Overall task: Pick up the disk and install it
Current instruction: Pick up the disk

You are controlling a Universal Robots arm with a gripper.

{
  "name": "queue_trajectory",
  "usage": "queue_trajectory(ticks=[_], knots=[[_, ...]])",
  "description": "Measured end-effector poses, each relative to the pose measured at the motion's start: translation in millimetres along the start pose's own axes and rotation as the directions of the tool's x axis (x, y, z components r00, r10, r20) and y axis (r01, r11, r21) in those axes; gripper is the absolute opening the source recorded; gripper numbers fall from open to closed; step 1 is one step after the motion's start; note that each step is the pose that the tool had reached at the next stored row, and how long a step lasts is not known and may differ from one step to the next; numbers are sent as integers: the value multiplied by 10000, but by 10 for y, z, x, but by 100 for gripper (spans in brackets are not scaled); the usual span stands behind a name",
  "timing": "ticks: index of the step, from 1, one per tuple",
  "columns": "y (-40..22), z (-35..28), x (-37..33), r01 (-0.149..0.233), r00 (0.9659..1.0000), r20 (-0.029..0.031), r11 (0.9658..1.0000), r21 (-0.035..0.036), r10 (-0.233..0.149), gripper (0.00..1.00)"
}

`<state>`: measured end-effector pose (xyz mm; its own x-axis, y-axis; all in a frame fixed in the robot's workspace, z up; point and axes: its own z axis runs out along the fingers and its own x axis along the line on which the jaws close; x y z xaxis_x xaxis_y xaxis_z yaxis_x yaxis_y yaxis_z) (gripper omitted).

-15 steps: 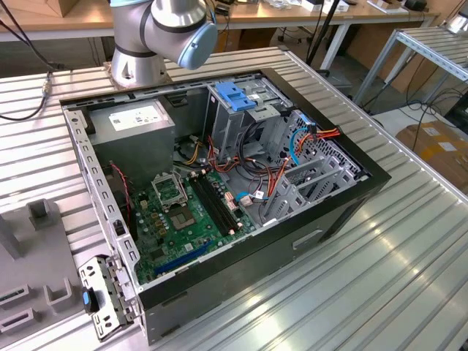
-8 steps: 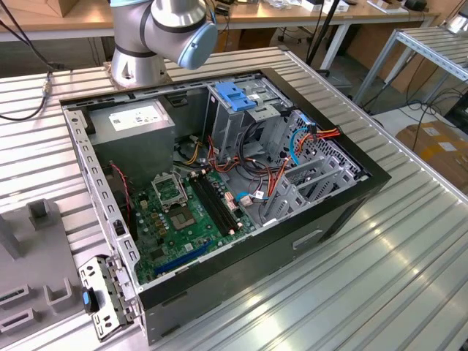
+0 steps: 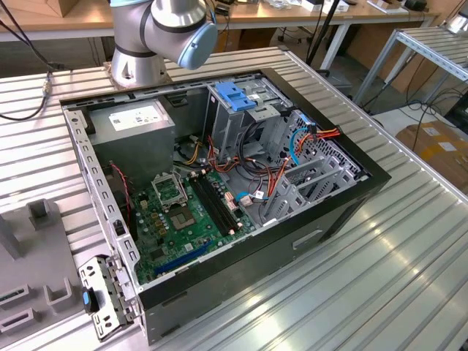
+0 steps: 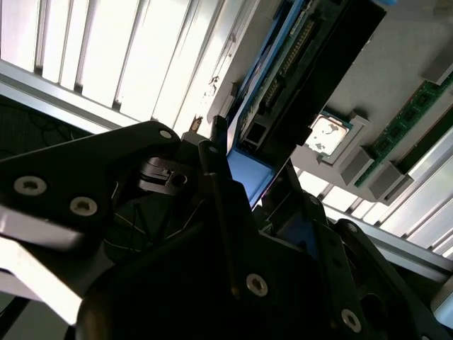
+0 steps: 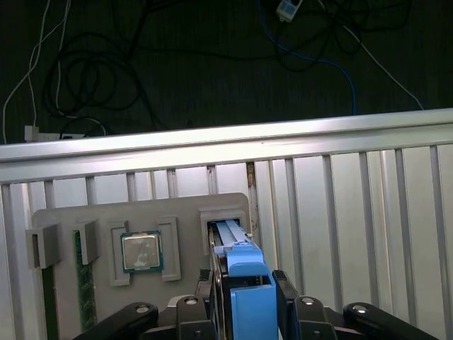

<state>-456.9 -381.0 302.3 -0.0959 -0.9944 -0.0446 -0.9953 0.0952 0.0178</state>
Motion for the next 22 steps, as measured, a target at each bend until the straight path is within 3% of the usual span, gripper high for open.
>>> queue_trajectory(ticks=[20,22], knots=[[5,1,0,-133,9999,2,9999,6,133,45],[5,1,0,-137,9999,2,9999,6,137,38]])
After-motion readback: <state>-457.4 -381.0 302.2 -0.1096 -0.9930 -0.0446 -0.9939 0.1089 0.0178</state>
